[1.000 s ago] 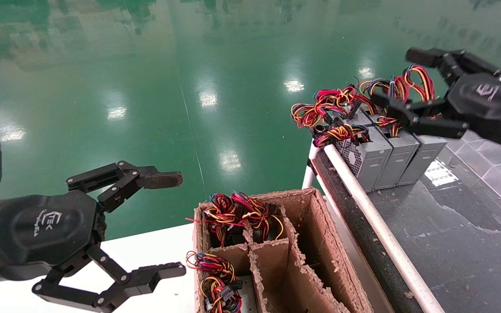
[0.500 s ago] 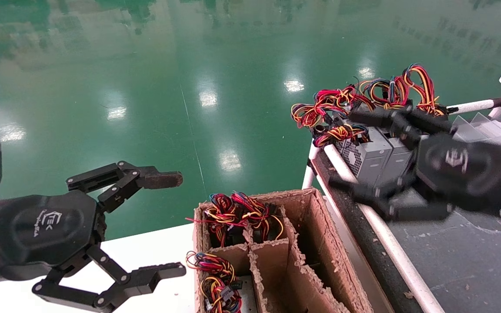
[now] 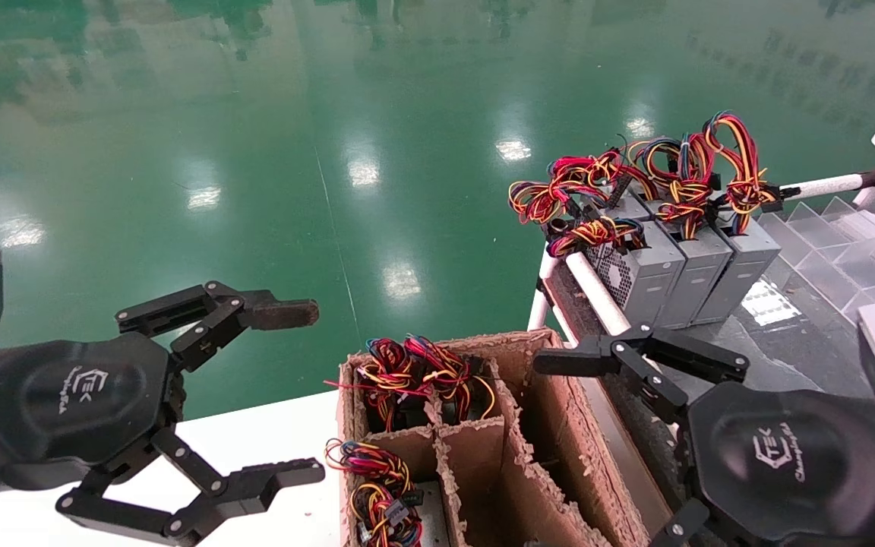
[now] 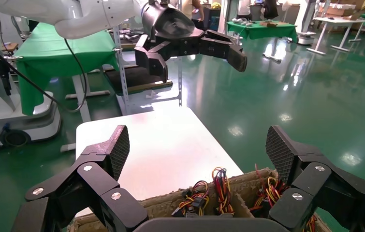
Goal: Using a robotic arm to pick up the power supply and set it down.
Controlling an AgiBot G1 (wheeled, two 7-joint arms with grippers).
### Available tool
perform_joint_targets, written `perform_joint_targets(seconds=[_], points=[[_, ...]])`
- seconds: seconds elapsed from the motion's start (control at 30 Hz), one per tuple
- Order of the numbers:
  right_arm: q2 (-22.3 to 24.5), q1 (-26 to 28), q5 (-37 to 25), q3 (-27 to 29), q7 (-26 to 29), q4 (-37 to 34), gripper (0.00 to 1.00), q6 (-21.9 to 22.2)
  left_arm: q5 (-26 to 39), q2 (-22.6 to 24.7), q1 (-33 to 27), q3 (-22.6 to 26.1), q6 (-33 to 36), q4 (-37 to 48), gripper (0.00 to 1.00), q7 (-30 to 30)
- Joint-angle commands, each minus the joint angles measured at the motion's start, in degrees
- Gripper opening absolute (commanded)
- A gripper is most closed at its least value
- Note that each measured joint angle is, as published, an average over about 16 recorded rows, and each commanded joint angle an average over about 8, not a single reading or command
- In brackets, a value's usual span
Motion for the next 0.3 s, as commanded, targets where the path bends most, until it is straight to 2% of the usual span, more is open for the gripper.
perform_joint_targets(seconds=[0.03, 0.3], points=[[0.21, -0.55, 0.37, -0.07, 0.36, 1.00, 1.00, -0.39, 0.00, 0.00, 0.00, 0.00, -0.01, 0.01, 1.00, 0.00], [0.07, -0.10, 0.15, -0.03, 0.08, 0.17, 1.00, -0.07, 0.00, 0.00, 0.00, 0.00, -0.01, 0.01, 1.00, 0.00]])
